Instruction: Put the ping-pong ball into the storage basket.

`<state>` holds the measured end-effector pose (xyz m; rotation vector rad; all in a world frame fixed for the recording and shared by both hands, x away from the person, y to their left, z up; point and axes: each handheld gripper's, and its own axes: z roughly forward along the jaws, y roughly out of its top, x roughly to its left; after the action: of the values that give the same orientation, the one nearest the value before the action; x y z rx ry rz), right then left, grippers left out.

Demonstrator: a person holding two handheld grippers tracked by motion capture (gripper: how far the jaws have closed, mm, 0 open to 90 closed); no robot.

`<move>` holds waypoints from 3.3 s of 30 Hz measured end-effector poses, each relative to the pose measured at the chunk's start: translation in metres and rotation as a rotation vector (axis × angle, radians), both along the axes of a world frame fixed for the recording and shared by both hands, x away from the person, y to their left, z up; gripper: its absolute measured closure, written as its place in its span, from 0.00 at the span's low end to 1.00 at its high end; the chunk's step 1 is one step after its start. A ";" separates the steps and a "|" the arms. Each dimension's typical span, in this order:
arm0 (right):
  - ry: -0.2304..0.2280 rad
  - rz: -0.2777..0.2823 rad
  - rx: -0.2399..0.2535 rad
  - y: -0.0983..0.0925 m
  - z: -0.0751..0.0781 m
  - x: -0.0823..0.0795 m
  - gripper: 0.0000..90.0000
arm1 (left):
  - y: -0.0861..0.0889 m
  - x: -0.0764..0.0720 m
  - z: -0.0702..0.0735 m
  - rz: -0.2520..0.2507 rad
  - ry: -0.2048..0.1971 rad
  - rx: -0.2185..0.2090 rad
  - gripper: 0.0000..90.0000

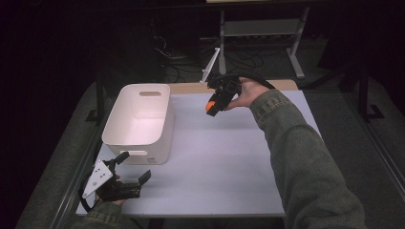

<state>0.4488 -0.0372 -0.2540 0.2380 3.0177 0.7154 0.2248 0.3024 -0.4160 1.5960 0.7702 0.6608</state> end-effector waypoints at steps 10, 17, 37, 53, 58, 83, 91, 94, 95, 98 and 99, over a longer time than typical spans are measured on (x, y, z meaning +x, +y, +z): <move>-0.017 0.010 0.026 0.010 0.006 0.002 0.56 | 0.000 0.000 0.000 -0.003 0.000 0.002 0.00; -0.021 0.028 0.039 0.020 0.008 0.002 0.56 | 0.000 0.000 0.000 -0.005 0.000 0.001 0.00; -0.011 0.081 0.128 0.051 0.009 0.004 0.56 | 0.000 0.000 0.000 -0.007 -0.001 -0.001 0.00; -0.013 0.111 0.157 0.075 0.000 0.007 0.56 | 0.000 -0.001 0.000 -0.010 0.000 -0.001 0.00; -0.009 0.117 0.175 0.084 -0.002 0.009 0.56 | 0.000 -0.001 0.000 -0.010 0.001 -0.001 0.00; 0.033 0.165 0.206 0.124 -0.017 0.015 0.56 | 0.001 -0.001 0.000 -0.012 -0.001 -0.002 0.00; 0.038 0.178 0.219 0.130 -0.020 0.017 0.56 | 0.001 -0.001 0.000 -0.013 0.000 -0.002 0.00; 0.040 0.184 0.217 0.133 -0.024 0.017 0.56 | 0.000 0.000 0.000 -0.014 0.000 -0.003 0.00; 0.043 0.183 0.215 0.134 -0.025 0.016 0.56 | 0.000 0.000 0.000 -0.014 0.000 -0.003 0.00; 0.045 0.190 0.222 0.137 -0.027 0.017 0.56 | 0.000 -0.001 0.000 -0.014 0.000 -0.003 0.00; 0.047 0.191 0.228 0.139 -0.028 0.017 0.56 | 0.000 -0.001 0.000 -0.014 0.000 -0.003 0.00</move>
<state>0.4658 0.1014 -0.2817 -0.0310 3.0285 1.0861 0.2243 0.3029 -0.4161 1.5972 0.7590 0.6496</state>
